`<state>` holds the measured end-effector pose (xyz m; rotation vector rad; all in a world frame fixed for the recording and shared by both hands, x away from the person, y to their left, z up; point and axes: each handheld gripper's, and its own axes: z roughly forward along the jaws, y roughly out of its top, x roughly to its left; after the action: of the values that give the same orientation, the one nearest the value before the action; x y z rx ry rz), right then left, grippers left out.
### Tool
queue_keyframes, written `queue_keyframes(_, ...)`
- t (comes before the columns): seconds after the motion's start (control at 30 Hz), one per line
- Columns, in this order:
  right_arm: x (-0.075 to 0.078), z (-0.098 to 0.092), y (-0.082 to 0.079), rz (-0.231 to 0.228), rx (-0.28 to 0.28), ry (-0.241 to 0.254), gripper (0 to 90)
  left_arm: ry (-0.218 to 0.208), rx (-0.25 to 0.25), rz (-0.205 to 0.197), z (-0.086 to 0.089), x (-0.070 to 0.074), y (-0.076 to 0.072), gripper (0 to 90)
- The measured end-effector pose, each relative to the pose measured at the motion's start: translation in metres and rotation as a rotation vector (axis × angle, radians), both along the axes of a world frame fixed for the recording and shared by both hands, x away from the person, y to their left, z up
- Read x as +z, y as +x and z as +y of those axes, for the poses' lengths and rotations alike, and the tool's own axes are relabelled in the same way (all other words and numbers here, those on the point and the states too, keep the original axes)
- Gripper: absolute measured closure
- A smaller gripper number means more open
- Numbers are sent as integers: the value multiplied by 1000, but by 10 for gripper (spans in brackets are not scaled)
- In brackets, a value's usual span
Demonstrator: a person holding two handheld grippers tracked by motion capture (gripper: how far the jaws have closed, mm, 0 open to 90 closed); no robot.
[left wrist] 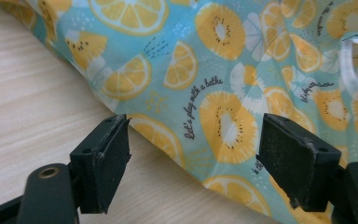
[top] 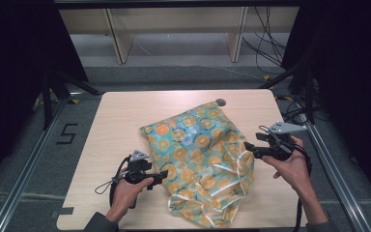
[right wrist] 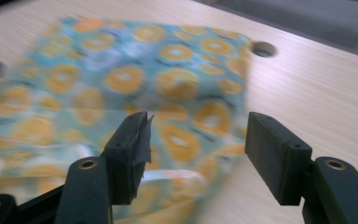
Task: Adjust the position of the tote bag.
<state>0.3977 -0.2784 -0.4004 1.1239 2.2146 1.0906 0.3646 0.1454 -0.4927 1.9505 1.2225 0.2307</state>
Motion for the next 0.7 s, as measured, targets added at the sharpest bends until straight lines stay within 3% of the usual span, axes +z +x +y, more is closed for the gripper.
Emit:
queue_keyframes(0.03,-6,-2,9,5,-17,-33,405,-3,-5,4,-1,-1,0,234)
queue_keyframes(0.07,-12,1,14,48,-57,7,407,1,16,5,-2,-1,-1,229)
queue_keyframes(0.13,-28,-4,29,144,-76,10,401,15,-8,12,-2,-1,-3,226)
queue_keyframes(0.17,-28,-4,29,144,-76,10,401,15,-8,12,-2,-1,-3,227)
queue_keyframes(0.2,-47,-4,43,212,-82,7,399,2,-2,6,-3,-1,-3,238)
queue_keyframes(0.23,-51,-4,47,229,-56,2,399,10,-8,7,-3,-1,-2,252)
queue_keyframes(0.27,-58,-4,50,231,-36,0,394,-16,9,-5,-5,-3,-1,274)
queue_keyframes(0.3,-58,-4,50,231,-36,0,394,-16,9,-5,-5,-3,-1,316)
queue_keyframes(0.33,-64,1,51,327,-40,-5,387,4,-15,-2,-5,-5,1,340)
queue_keyframes(0.37,-66,0,52,342,-18,-19,392,-8,-7,0,-7,-7,1,344)
queue_keyframes(0.4,-70,2,53,333,-43,-30,421,15,-26,5,-6,-7,2,370)
queue_keyframes(0.43,-74,2,53,319,-24,-60,457,5,-27,3,-8,-9,3,406)
queue_keyframes(0.47,-76,2,53,347,-16,-50,528,6,-31,-2,-10,-11,4,454)
queue_keyframes(0.53,-80,3,52,330,6,-81,679,3,-24,-14,-12,-12,4,572)
queue_keyframes(0.57,-81,4,51,325,29,-90,761,27,-50,-42,-12,-13,6,656)
queue_keyframes(0.6,-81,5,50,322,39,-96,807,33,-61,-57,-12,-13,7,730)
queue_keyframes(0.63,-82,2,51,309,85,-144,846,51,-83,-75,-12,-13,8,793)
queue_keyframes(0.7,-84,2,49,289,101,-163,889,68,-96,-87,-10,-13,10,875)
